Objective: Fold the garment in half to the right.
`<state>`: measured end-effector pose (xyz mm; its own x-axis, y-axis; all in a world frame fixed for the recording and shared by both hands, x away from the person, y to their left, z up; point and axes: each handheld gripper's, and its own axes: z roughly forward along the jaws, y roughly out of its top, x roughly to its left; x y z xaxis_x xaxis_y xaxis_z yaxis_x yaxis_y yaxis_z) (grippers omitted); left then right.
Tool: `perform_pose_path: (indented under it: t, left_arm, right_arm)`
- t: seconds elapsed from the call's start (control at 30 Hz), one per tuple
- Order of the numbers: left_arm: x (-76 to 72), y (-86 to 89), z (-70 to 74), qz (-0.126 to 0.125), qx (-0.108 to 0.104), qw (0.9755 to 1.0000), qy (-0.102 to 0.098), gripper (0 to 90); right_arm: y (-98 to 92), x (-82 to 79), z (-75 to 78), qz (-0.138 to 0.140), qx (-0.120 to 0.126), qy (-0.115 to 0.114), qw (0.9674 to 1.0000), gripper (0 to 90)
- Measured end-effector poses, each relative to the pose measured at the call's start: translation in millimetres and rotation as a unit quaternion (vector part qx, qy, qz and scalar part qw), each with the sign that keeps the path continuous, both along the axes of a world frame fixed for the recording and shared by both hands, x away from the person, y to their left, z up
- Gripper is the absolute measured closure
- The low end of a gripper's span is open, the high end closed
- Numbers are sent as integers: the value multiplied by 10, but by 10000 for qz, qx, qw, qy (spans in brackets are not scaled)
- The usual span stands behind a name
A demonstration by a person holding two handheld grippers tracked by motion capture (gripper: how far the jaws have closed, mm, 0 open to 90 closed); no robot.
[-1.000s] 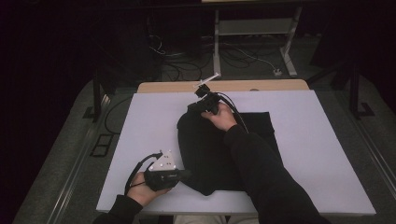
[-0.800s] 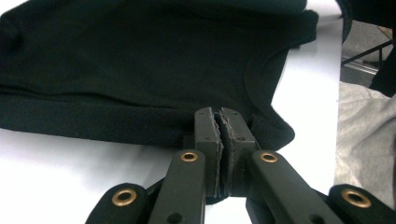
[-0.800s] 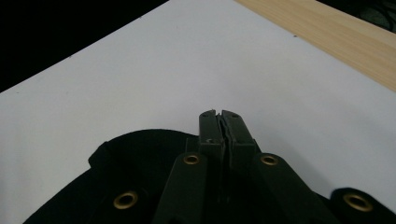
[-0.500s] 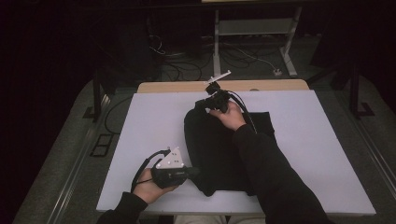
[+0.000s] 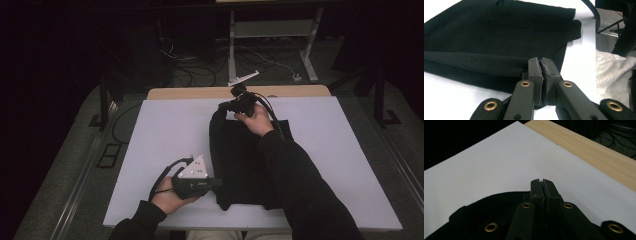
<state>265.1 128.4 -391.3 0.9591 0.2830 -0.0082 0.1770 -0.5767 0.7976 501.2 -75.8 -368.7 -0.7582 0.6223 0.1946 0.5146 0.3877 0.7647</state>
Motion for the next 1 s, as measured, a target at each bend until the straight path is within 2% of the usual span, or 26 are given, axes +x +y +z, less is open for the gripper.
perform_pose_path:
  t: [0.33, 0.6, 1.0]
  left_arm:
    - [45, -235, 99, -293, 81, 9995, -124, 855]
    - [64, -344, 110, -352, 66, 9993, -84, 855]
    - [79, -538, 150, -564, 56, 9983, -162, 855]
  right_arm:
    - [-143, -18, 49, -92, 78, -52, 9999, 861]
    - [-343, -19, 52, -274, 180, 8, 9995, 861]
    - [-556, -30, 41, -462, 252, 20, 9986, 860]
